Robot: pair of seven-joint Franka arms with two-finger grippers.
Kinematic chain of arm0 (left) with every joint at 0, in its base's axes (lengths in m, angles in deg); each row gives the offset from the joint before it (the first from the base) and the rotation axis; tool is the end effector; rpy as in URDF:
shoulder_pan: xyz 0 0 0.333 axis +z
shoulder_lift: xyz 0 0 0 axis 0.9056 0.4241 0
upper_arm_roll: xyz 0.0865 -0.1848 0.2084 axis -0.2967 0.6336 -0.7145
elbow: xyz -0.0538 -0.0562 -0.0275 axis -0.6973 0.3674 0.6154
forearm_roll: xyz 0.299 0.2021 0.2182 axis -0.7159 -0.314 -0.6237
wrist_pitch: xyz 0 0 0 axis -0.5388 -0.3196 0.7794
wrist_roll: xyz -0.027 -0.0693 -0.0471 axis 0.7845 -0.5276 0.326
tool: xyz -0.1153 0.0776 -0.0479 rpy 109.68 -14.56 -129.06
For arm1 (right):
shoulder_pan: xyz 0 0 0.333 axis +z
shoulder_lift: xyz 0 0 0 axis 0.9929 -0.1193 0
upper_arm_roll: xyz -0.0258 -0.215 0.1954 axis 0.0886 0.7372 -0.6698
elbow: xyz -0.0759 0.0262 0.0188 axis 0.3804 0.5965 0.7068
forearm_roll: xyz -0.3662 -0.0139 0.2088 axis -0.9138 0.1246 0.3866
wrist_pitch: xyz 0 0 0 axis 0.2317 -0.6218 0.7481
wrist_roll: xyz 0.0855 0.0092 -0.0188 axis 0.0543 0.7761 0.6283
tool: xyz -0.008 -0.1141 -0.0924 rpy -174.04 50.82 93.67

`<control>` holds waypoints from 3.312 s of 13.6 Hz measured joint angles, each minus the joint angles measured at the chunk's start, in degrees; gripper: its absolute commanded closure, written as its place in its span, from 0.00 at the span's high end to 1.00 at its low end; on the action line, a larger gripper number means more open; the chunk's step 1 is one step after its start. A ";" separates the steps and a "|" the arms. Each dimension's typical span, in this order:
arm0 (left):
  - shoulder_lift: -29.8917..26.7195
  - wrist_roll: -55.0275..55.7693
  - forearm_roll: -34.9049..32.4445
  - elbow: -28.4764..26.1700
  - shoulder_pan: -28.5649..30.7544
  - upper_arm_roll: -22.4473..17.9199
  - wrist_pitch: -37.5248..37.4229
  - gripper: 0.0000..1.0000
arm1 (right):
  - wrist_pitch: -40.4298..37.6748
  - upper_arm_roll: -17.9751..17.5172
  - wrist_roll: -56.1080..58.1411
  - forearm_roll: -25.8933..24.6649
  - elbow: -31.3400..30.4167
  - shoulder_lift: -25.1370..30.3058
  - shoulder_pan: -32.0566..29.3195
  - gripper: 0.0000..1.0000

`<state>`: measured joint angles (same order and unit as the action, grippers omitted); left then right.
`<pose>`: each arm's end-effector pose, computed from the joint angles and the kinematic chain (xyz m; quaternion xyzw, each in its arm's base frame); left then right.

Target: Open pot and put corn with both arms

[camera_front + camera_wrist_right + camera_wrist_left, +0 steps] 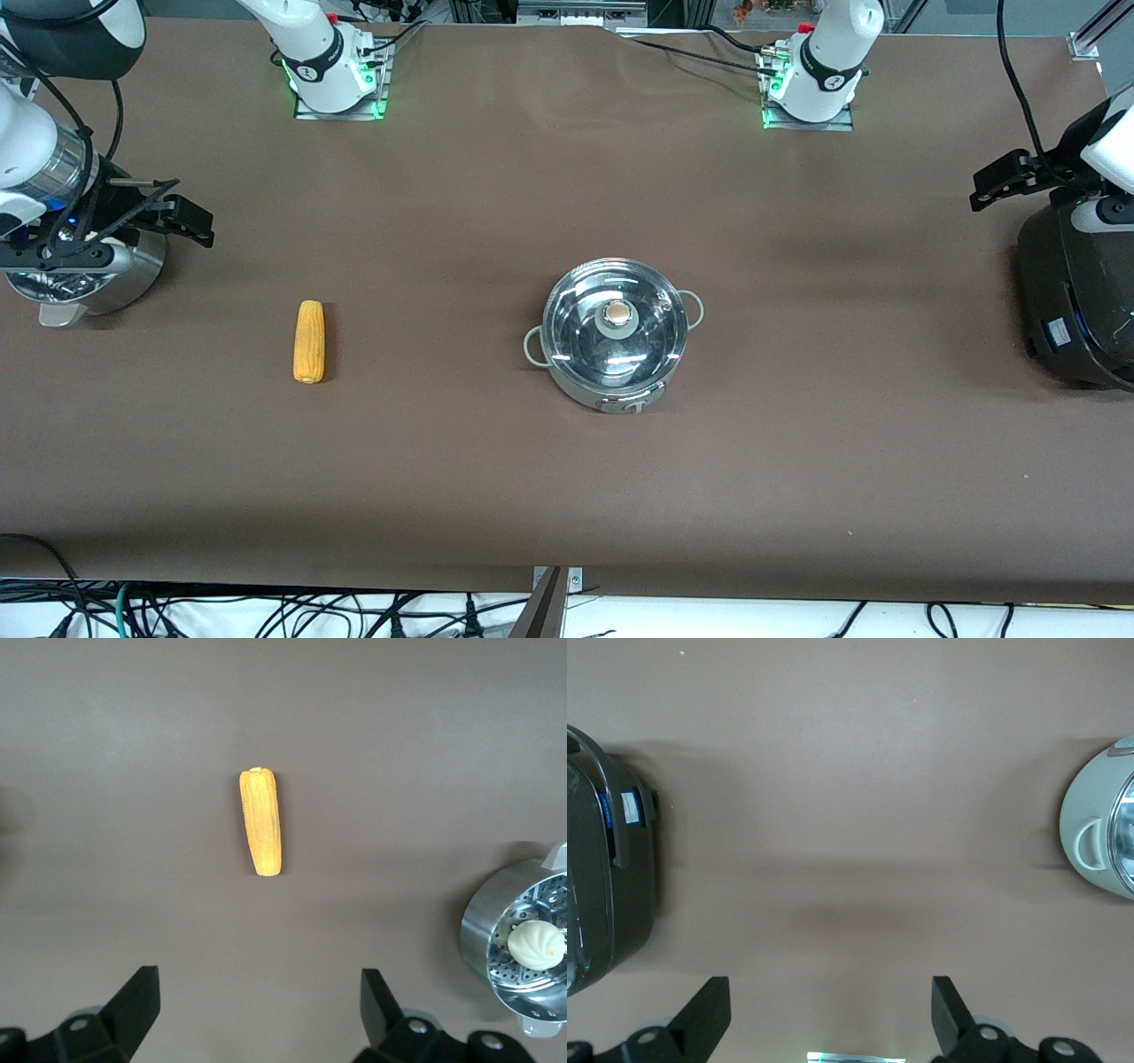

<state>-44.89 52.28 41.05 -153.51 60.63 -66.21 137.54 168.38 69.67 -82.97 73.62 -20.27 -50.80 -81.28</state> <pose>0.5662 0.0072 0.5500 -0.9983 -0.0244 0.0520 0.0127 0.5958 0.0397 0.4867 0.9994 0.0048 -0.0293 0.0197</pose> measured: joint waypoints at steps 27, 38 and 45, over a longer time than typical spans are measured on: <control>0.40 0.02 0.00 2.72 1.11 0.00 -0.07 1.00 | 0.01 0.04 0.00 -0.05 0.00 -0.15 -0.02 1.00; 0.43 0.02 0.00 2.76 1.11 0.01 -0.07 1.00 | 8.03 0.01 0.01 -0.14 -0.24 -9.03 0.43 1.00; 0.49 0.02 0.00 2.82 1.11 0.01 -0.07 1.00 | 30.26 0.02 0.01 -0.13 -6.57 -22.02 0.49 1.00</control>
<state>-44.41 52.30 41.05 -150.69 61.74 -66.21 137.47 198.64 69.69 -82.96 73.48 -26.85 -72.82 -80.80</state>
